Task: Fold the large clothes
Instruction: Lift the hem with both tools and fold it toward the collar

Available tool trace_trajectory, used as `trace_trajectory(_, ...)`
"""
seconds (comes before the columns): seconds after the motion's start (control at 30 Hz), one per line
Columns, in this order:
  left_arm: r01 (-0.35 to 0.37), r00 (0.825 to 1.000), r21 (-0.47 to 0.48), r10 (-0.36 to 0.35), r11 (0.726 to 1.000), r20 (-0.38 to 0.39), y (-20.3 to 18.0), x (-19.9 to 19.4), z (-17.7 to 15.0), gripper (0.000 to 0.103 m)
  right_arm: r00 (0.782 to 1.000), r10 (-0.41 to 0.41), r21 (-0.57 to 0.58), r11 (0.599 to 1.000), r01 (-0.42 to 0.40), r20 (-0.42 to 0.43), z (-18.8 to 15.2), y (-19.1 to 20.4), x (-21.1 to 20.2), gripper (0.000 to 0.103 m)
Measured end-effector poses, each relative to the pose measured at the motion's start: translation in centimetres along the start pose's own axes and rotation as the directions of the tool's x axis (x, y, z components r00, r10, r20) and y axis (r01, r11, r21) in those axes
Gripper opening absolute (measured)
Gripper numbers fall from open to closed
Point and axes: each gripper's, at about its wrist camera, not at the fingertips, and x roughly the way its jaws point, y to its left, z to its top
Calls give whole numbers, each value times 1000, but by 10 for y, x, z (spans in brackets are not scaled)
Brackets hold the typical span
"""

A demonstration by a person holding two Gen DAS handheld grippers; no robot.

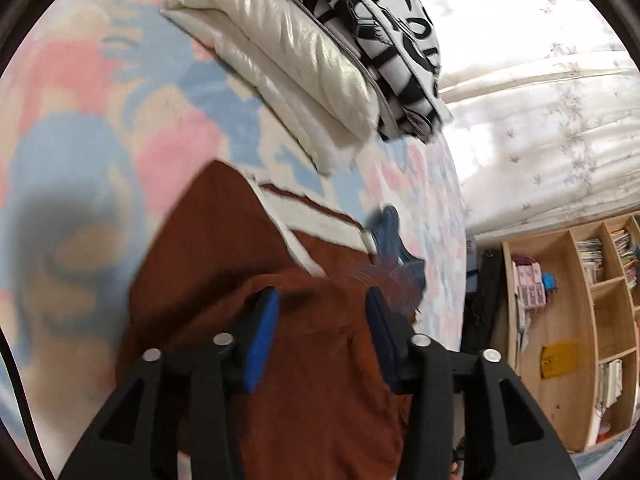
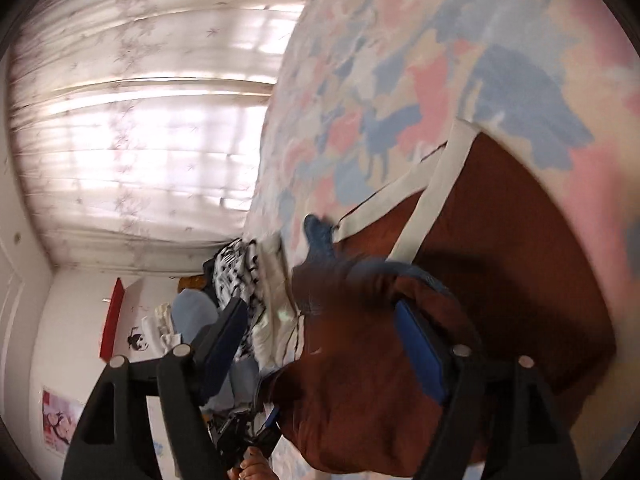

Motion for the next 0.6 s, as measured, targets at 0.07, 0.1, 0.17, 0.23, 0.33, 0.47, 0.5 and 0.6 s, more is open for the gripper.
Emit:
trace_trajectory(0.07,-48,999,64,48,997,-5,-3,9,5,47,998,-53,-65,996,54,15,5,2,3,76)
trace_trajectory(0.1,-70,997,125,72,990,-10,-8,13,7,47,996,-91,-110,990,92,17,7,3,5,76)
trace_trajectory(0.17,-108,993,239,117,965,-23,-15,22,8,48,980,-198,-208,958,196,11,10,6,11,76)
trace_trajectory(0.23,-153,985,348,173,925,-28,-23,32,8,48,956,-294,-304,909,284,11,14,6,19,76)
trace_trajectory(0.33,-221,967,455,253,862,-10,-32,45,11,49,922,-386,-395,847,354,-2,19,1,31,76)
trace_trajectory(0.47,-255,947,570,320,781,-15,-44,65,13,50,920,-385,-489,818,304,-72,16,3,48,76)
trace_trajectory(0.5,-259,943,600,333,757,-13,-49,71,13,51,919,-386,-509,808,297,-76,11,7,52,76)
trace_trajectory(0.6,-279,932,670,363,688,16,-59,82,7,59,906,-414,-597,749,288,-82,0,17,70,76)
